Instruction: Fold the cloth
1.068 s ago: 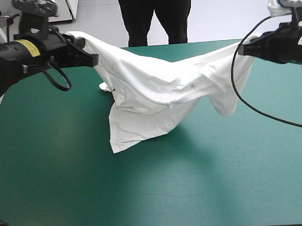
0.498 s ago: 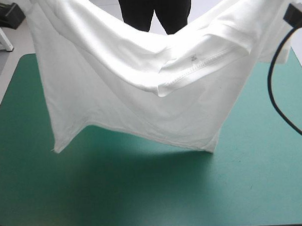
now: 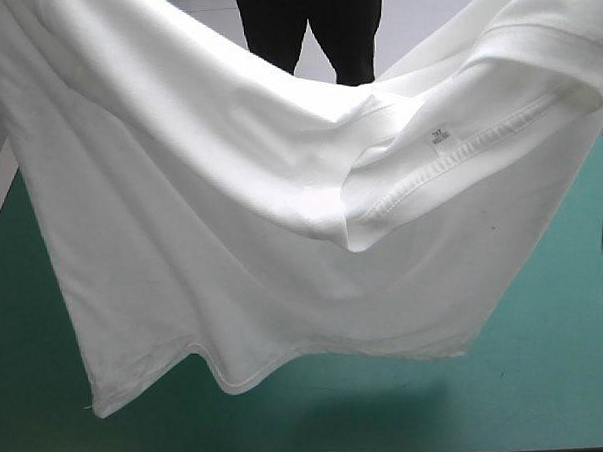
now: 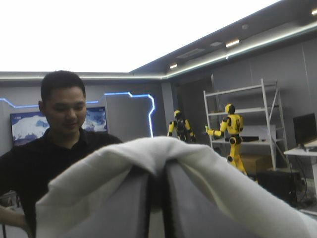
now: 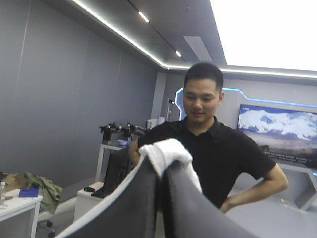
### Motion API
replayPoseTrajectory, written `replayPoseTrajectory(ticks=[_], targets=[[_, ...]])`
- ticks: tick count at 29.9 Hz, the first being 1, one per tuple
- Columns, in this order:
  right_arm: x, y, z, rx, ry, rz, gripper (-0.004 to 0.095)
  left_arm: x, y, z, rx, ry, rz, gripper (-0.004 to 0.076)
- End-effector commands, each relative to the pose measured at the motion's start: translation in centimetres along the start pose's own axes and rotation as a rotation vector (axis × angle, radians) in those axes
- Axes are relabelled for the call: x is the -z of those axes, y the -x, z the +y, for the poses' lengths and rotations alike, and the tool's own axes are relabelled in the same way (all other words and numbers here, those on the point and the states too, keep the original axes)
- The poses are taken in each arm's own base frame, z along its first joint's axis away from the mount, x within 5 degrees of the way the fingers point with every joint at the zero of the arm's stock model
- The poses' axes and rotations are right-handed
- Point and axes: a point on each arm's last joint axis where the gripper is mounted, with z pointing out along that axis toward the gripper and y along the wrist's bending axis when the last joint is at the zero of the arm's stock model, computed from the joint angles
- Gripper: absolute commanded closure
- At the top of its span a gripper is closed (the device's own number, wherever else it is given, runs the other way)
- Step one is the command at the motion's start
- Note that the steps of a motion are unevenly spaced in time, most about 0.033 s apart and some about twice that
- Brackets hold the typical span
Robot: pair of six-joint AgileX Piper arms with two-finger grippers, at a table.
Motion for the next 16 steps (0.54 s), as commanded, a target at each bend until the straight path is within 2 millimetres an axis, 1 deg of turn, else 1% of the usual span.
replayPoseTrajectory(ticks=[1,5,9,14,16], targets=[[-1.7,-1.4,-1.1,-0.013,-0.061,0.044,0.0924,-0.4,-1.0,0.4,-0.005,0.043,0.074,0.0733],[-4.8,-5.3,-2.2,-0.06,-0.069,0.239,0.0925,-3.5,-5.8,1.1,0.015,0.099,0.333,0.0733],[-7.8,-9.7,-3.2,-0.104,-0.072,0.402,0.0925,-6.7,-12.0,2.1,-0.015,0.195,0.593,0.0733],[-10.9,-15.5,-4.4,-0.156,-0.078,0.586,0.0925,-9.9,-19.5,3.1,-0.071,0.302,0.815,0.0733],[-12.2,-18.4,-4.9,-0.178,-0.081,0.667,0.0925,-11.2,-22.4,3.2,-0.092,0.312,0.875,0.0733]])
